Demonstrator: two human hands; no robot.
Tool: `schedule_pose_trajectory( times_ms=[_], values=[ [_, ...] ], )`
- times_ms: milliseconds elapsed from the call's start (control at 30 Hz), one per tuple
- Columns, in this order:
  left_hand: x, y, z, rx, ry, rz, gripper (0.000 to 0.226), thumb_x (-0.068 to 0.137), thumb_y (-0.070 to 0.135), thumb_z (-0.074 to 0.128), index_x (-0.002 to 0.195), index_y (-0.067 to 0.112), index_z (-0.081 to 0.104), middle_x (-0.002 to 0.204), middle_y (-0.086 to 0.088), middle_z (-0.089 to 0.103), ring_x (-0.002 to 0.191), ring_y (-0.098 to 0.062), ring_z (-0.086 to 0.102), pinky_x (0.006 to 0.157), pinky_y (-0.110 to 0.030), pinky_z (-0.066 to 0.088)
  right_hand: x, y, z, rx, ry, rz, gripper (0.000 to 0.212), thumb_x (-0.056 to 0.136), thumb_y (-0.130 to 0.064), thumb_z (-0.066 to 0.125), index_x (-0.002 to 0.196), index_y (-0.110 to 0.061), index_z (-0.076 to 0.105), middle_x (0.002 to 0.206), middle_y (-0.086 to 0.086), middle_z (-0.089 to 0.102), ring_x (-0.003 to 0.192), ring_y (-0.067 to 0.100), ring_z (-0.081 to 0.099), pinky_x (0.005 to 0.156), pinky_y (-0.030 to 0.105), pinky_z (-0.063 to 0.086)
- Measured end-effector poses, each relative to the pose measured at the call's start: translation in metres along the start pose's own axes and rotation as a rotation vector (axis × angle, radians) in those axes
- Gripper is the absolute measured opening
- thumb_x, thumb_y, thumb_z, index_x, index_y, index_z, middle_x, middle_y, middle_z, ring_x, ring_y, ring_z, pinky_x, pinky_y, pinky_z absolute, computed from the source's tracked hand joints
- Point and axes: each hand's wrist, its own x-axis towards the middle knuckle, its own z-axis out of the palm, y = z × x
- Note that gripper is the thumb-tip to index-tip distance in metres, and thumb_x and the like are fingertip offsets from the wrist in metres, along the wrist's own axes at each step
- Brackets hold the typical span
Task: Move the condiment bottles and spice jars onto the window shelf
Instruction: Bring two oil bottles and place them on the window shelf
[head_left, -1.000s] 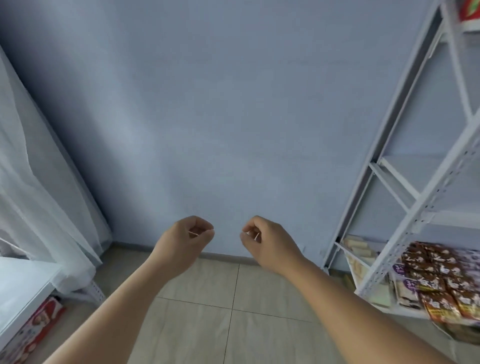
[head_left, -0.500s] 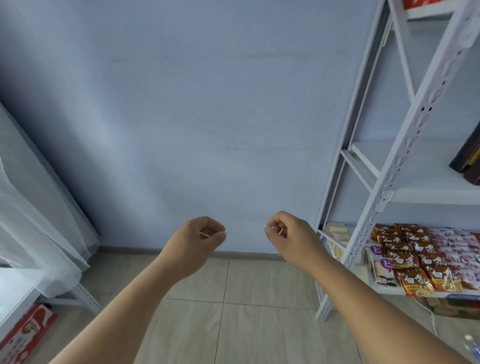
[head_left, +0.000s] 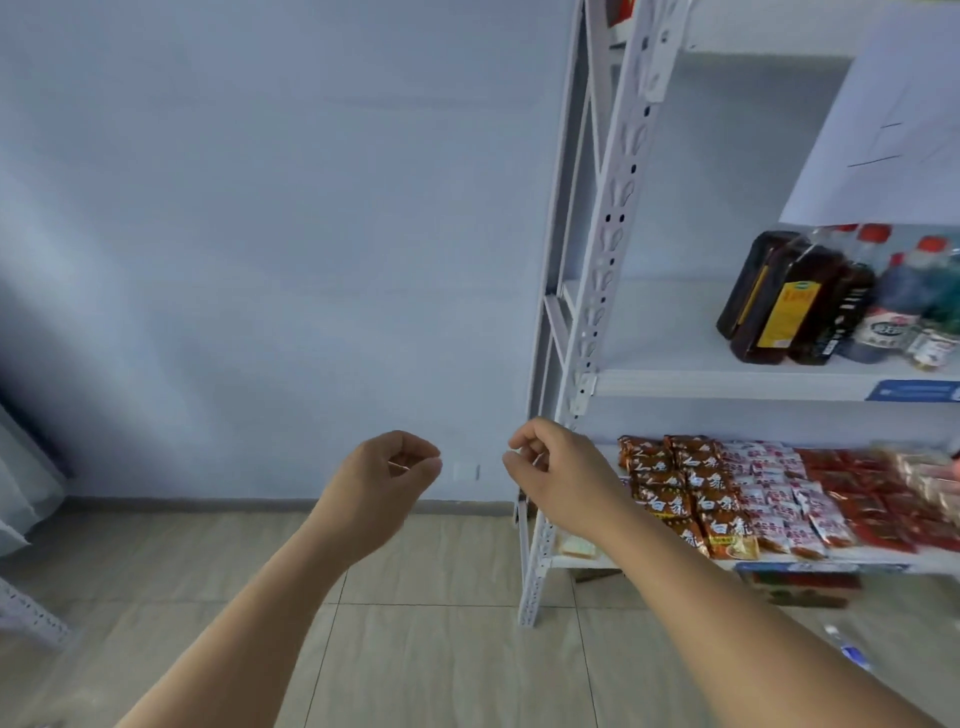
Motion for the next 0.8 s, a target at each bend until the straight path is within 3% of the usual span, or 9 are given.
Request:
schedule_pose_trajectory(
  times_ms=[100,267,633,800],
  values=[
    [0.002,0.013,0.027,0.008,-0.046,0.016,0.006,0.095,0.029,0.068,0.091,0.030,0.072,0.085,0.011,0.073,0.068,0.001,0.061,0.063,-0.018,0.045,-0.004,0.017,-0.020,-0.009,-0.012,0.003,0.019,0.094,-0.046,0.060,0.109,-0.034,0.060,0.091,-0.018,0.064,0.078,0.004,0.064,0.076,0.036,0.059],
    [0.020,0.036,0.042,0.040,-0.057,0.063,0.005,0.096,0.030,0.067,0.095,0.029,0.072,0.084,0.012,0.070,0.075,-0.004,0.063,0.064,-0.017,0.044,0.002,0.033,-0.047,-0.006,0.046,0.010,0.018,0.095,-0.043,0.062,0.109,-0.032,0.061,0.090,-0.017,0.065,0.079,0.005,0.063,0.079,0.039,0.059],
    [0.047,0.080,0.102,0.110,-0.147,0.122,0.006,0.096,0.032,0.065,0.095,0.032,0.071,0.088,0.014,0.071,0.069,0.010,0.062,0.064,-0.015,0.042,0.005,0.084,-0.101,0.019,0.106,0.040,0.015,0.094,-0.037,0.067,0.107,-0.031,0.062,0.090,-0.017,0.065,0.076,0.005,0.064,0.073,0.030,0.057],
    [0.073,0.125,0.156,0.125,-0.142,0.159,0.006,0.097,0.031,0.065,0.095,0.030,0.071,0.088,0.013,0.072,0.074,0.003,0.064,0.065,-0.014,0.043,0.017,0.141,-0.155,0.044,0.146,0.067,0.015,0.095,-0.037,0.067,0.106,-0.032,0.060,0.089,-0.016,0.065,0.075,0.005,0.064,0.071,0.028,0.056]
  ],
)
